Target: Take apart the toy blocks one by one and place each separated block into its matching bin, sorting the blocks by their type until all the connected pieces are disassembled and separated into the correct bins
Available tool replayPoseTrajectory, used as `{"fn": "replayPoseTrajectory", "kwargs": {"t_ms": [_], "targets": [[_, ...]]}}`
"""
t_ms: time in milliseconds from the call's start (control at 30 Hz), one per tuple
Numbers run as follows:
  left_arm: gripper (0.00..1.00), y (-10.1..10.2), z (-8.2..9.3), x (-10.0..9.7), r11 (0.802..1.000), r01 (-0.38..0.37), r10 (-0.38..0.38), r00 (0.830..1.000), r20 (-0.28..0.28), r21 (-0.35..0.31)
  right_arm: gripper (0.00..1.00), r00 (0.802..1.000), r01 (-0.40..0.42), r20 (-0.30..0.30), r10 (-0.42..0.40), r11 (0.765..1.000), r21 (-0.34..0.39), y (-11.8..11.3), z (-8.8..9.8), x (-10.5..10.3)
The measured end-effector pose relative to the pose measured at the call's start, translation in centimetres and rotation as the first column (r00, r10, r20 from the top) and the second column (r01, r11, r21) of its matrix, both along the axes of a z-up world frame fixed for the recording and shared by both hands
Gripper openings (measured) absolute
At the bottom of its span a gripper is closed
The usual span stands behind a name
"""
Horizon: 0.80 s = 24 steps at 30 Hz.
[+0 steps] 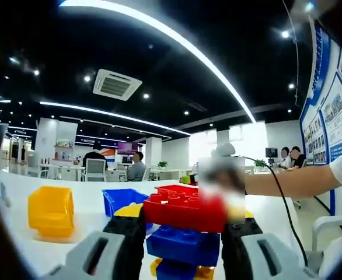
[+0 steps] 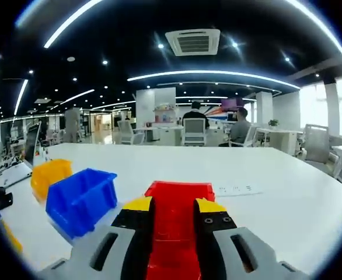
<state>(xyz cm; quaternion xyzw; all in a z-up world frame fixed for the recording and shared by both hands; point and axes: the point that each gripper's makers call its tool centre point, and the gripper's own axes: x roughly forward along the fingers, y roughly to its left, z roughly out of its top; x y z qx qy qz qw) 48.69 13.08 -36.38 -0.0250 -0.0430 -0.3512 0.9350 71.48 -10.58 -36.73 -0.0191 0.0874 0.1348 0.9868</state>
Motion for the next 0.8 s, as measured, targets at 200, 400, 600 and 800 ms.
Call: {"fn": "replayPoseTrajectory", "kwargs": {"t_ms": [200, 400, 600, 800], "targets": [[0.52, 0.03, 0.0, -0.04, 1.0, 0.001, -0.001, 1.0, 0.0, 0.001, 0.27, 1.0, -0.004, -0.002, 0.004, 1.0, -0.001, 0.09, -0.23, -0.12], [0.52, 0.03, 0.01, -0.05, 1.0, 0.0, 0.0, 1.0, 0.001, 0.003, 0.58, 0.998, -0.053, 0.042, 0.055, 0.997, -0.055, 0.71, -0.36, 0.24], [0.52, 0.03, 0.01, -0.03, 1.0, 0.001, -0.001, 1.0, 0.002, 0.002, 0.51, 0.998, -0.051, 0.034, 0.053, 0.997, -0.052, 0.49, -0.3, 0.03], [0.52, 0.06, -0.02, -0.05, 1.0, 0.002, -0.002, 1.0, 0.002, 0.004, 0.49, 0.997, -0.056, 0.044, 0.058, 0.997, -0.053, 0.49, 0.13, -0.21]]}}
